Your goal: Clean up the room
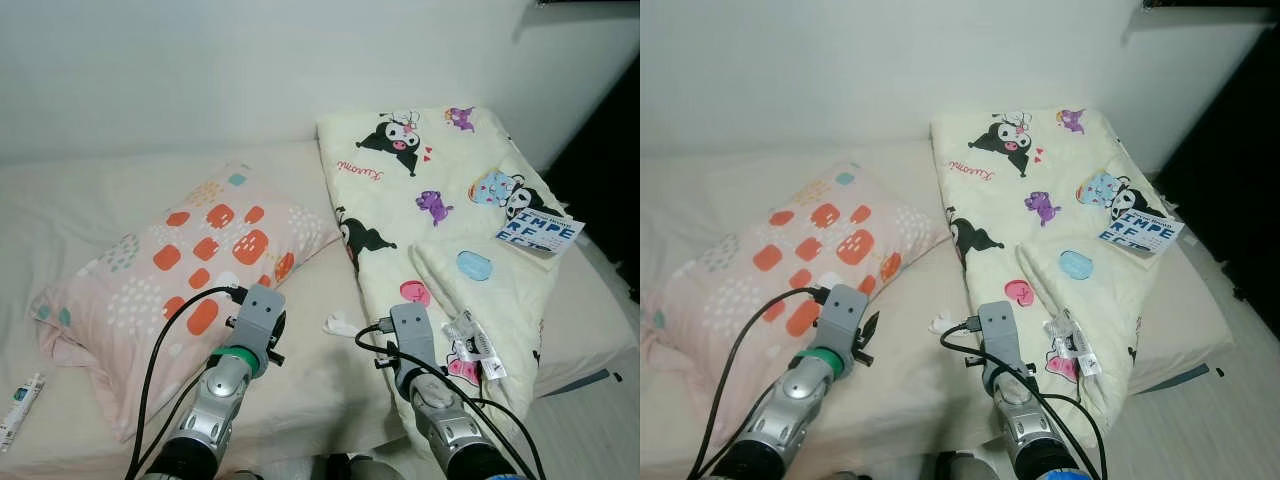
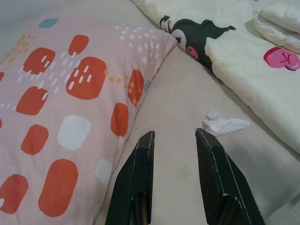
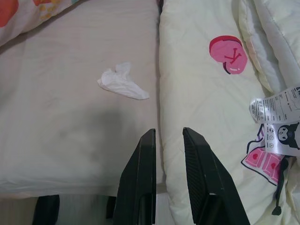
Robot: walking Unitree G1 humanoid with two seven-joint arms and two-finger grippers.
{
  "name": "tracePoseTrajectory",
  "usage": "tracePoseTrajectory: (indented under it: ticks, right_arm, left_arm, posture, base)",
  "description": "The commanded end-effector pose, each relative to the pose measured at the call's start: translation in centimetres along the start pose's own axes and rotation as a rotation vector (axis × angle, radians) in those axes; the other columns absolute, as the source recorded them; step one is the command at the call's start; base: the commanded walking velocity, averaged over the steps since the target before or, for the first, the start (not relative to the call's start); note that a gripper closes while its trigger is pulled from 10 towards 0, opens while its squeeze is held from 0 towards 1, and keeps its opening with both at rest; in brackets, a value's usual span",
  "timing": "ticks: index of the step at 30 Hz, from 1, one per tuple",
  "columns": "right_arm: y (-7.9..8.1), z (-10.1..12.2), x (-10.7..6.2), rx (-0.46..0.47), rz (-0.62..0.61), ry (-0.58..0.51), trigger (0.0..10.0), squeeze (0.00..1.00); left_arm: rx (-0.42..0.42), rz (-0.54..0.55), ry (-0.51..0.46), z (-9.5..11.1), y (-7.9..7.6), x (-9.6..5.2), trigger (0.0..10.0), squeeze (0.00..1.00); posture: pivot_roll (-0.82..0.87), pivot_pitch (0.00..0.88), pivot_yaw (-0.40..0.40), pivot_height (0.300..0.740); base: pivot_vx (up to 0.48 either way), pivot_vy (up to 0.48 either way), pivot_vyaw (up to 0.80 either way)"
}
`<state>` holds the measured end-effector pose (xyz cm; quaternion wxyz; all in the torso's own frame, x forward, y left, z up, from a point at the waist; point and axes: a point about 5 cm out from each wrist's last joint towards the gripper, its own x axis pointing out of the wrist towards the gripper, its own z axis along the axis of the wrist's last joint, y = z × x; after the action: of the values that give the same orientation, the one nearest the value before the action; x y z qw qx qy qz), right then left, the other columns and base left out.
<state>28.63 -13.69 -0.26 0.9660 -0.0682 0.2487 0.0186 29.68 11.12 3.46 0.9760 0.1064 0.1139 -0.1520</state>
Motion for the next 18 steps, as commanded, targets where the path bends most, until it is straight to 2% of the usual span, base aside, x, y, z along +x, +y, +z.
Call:
tracePoseTrajectory:
  ticks: [1, 9, 18]
  right_arm:
    - [0.11, -0.68, -0.16, -0.001, 0.003, 0.023, 10.0, 0.00]
    - [0.36, -0.69, -0.18, -0.019, 0.020, 0.021, 10.0, 0.00]
    - [0.54, -0.66, -0.17, -0.023, 0.032, 0.022, 10.0, 0.00]
  left_arm:
    - [0.001, -0.013, 0.042, -1.02, -0.33, -0.37, 10.0, 0.00]
    - [0.003, -0.019, 0.043, -1.07, -0.38, -0.41, 10.0, 0.00]
    - [0.000, -0.020, 0.043, -1.04, -0.42, -0.40, 10.0, 0.00]
  posture:
    - [-0.02, 0.077, 0.007, 0.740]
    - [-0.03, 0.072, 0.008, 0.740]
    - [-0.02, 0.078, 0.005, 0.740]
  base:
    - [0.000, 0.000, 0.00]
    - [0.000, 0.000, 0.00]
    - [0.000, 0.000, 0.80]
